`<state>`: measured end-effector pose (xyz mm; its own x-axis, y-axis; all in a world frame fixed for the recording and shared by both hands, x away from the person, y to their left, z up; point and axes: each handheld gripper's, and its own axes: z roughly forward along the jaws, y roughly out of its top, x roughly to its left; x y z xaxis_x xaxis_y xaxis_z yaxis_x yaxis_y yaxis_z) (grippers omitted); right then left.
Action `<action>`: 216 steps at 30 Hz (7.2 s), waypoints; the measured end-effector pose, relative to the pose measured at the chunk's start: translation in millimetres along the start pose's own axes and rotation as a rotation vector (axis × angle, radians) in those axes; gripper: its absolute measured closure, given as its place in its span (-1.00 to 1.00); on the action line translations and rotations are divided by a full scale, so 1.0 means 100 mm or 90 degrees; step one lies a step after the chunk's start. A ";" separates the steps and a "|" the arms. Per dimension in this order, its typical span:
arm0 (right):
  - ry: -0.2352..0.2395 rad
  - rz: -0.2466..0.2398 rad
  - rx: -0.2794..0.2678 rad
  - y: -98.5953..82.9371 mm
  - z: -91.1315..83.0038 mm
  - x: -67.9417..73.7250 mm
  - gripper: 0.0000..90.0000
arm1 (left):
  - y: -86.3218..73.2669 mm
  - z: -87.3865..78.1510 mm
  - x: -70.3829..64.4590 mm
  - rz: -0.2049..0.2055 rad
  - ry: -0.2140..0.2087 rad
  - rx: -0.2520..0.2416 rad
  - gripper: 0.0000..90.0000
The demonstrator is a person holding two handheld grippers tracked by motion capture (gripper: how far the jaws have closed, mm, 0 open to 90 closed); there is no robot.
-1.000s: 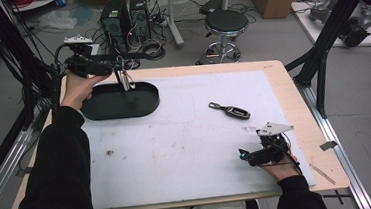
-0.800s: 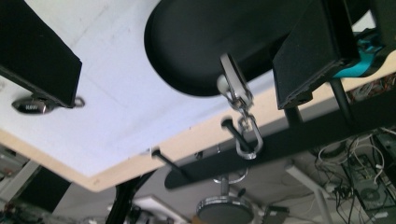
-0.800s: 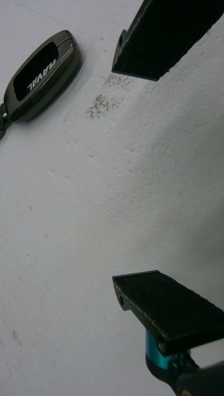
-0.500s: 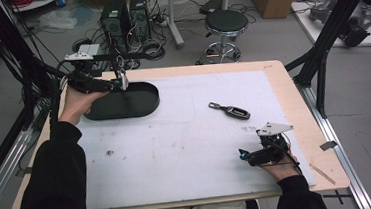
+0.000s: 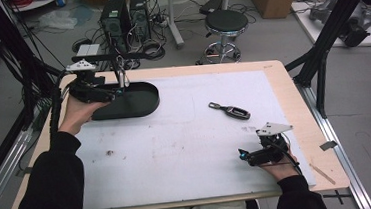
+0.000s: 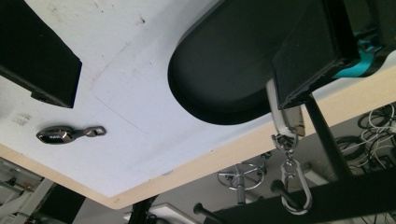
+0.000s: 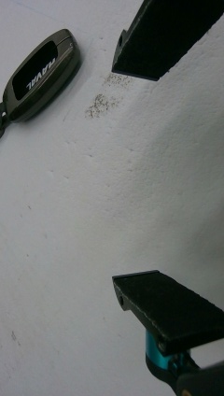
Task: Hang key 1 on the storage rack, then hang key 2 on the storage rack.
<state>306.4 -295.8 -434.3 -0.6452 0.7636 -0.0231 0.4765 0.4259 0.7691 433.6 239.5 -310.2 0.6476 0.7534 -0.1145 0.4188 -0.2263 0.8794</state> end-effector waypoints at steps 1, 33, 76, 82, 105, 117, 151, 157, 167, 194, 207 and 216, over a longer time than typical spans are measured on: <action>0.000 0.001 0.001 0.00 0.00 0.00 -0.98 | -0.03 -0.01 -0.01 0.000 -0.001 -0.001 -0.96; -0.002 -0.005 0.007 0.00 0.01 0.02 -0.98 | -0.86 -0.34 -0.26 -0.001 0.028 0.021 -0.96; -0.008 -0.008 0.007 0.03 0.02 0.03 -0.98 | -1.76 -0.69 -0.46 -0.026 0.100 0.050 -0.96; 0.004 -0.005 -0.011 0.14 0.02 0.01 -0.98 | -1.80 -0.69 -0.47 -0.027 0.097 0.049 -0.96; 0.013 -0.039 0.035 0.66 0.21 -0.23 -0.98 | -1.86 -0.72 -0.44 -0.034 0.085 0.040 -0.96; 0.030 -0.044 0.082 0.88 0.50 -0.44 -0.98 | -1.88 -0.75 -0.40 -0.047 0.090 0.033 -0.96; 0.050 -0.063 0.215 1.32 1.34 -0.73 -0.79 | -1.90 -0.76 -0.38 -0.052 0.078 0.021 -0.96; 0.053 -0.070 0.235 1.40 1.34 -0.73 -0.38 | -1.90 -0.76 -0.39 -0.046 0.075 0.029 -0.96; 0.054 -0.093 0.272 1.39 1.43 -0.72 0.21 | -1.90 -0.73 -0.39 -0.044 0.074 0.040 -0.96; 0.069 0.017 0.249 1.47 1.21 -0.79 0.92 | -1.90 -0.74 -0.41 -0.050 0.069 0.035 -0.96; 0.090 0.061 0.113 1.65 0.62 -0.94 0.92 | -1.89 -0.73 -0.41 -0.057 0.056 0.033 -0.96; 0.111 0.051 0.056 1.88 0.43 -0.83 0.92 | -1.88 -0.72 -0.40 -0.062 0.050 0.026 -0.96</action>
<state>475.2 -257.8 -315.5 -0.6929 0.7046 0.1531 0.5759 0.4130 0.7055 283.2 296.4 -438.1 0.5518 0.8184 -0.1603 0.5038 -0.1739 0.8461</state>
